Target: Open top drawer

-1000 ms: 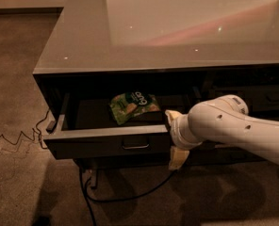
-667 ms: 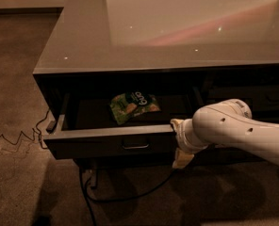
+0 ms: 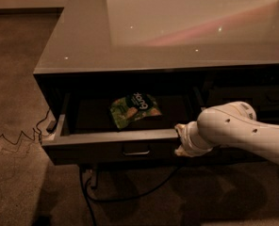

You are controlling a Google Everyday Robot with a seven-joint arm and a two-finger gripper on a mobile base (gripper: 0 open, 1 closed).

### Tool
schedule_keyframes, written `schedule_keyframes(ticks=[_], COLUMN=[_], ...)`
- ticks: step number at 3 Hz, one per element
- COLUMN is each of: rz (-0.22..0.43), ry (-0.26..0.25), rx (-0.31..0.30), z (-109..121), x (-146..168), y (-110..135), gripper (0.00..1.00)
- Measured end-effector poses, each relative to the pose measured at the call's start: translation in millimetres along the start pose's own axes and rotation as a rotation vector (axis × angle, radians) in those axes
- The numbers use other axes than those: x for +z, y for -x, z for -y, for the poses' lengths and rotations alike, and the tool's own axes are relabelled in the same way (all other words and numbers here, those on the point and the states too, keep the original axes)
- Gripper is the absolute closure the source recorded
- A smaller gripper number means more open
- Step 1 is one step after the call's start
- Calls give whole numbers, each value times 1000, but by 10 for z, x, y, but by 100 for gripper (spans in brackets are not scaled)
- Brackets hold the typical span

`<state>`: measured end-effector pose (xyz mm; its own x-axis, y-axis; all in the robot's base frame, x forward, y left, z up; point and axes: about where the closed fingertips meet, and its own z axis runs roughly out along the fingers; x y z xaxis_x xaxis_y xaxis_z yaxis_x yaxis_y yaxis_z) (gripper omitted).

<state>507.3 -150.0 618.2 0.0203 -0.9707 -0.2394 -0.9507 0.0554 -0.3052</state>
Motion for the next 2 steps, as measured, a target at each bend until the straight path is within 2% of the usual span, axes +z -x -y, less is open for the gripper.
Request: schedule_keyframes(ticks=[1,2], rz=[0,0], ry=[0,0], rx=[0,0], z=[27,45], x=[-81,-136], y=[21,35], gripper=[88,100])
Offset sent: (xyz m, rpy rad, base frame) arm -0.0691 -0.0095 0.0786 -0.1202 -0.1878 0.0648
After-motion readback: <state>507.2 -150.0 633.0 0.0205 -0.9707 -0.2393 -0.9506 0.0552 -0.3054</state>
